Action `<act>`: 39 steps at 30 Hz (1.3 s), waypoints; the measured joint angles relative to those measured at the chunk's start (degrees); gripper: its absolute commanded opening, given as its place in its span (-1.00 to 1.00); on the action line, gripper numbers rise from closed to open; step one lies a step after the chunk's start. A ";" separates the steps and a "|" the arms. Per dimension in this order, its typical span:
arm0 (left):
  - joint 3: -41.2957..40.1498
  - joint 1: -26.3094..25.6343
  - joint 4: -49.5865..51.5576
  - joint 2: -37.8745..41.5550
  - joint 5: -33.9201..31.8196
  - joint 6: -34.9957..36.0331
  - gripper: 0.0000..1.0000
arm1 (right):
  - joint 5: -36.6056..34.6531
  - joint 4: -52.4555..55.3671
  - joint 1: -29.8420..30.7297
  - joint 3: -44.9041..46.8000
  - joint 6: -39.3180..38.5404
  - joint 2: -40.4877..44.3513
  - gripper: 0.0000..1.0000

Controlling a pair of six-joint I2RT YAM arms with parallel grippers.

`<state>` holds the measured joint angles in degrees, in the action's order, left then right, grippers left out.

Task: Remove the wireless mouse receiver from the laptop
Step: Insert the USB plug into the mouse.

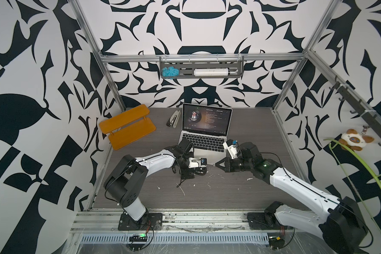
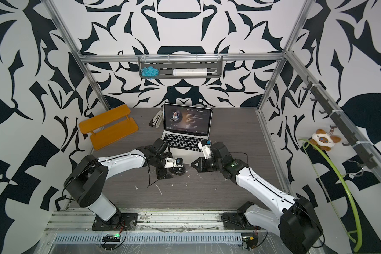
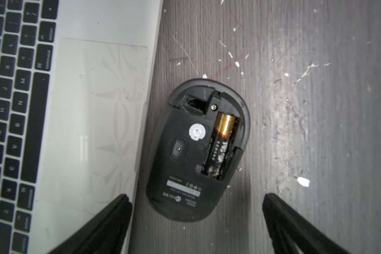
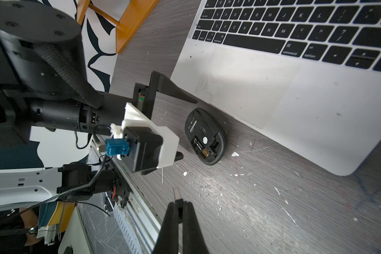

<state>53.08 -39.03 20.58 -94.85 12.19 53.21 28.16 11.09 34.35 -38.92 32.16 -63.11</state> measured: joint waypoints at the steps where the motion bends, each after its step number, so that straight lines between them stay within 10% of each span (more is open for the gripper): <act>1: 0.13 0.00 -0.28 -0.44 -0.04 0.52 0.98 | 0.00 -0.02 0.00 0.00 0.04 -0.02 -1.00; 12: 2.27 0.68 -1.92 -4.48 -0.04 4.59 1.00 | -0.04 -0.90 0.00 0.00 0.55 -1.18 -1.00; 18: 5.27 0.85 -0.07 -6.84 2.34 6.19 0.56 | -0.31 -2.10 0.00 0.00 1.27 -1.49 -1.00; 39: 7.87 -4.11 5.35 -9.38 5.97 -1.44 0.06 | -2.47 -2.95 -0.70 1.68 1.05 -0.59 -1.00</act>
<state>60.95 -43.13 25.93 -104.22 18.15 51.77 25.69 8.14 33.65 -37.23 33.21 -63.70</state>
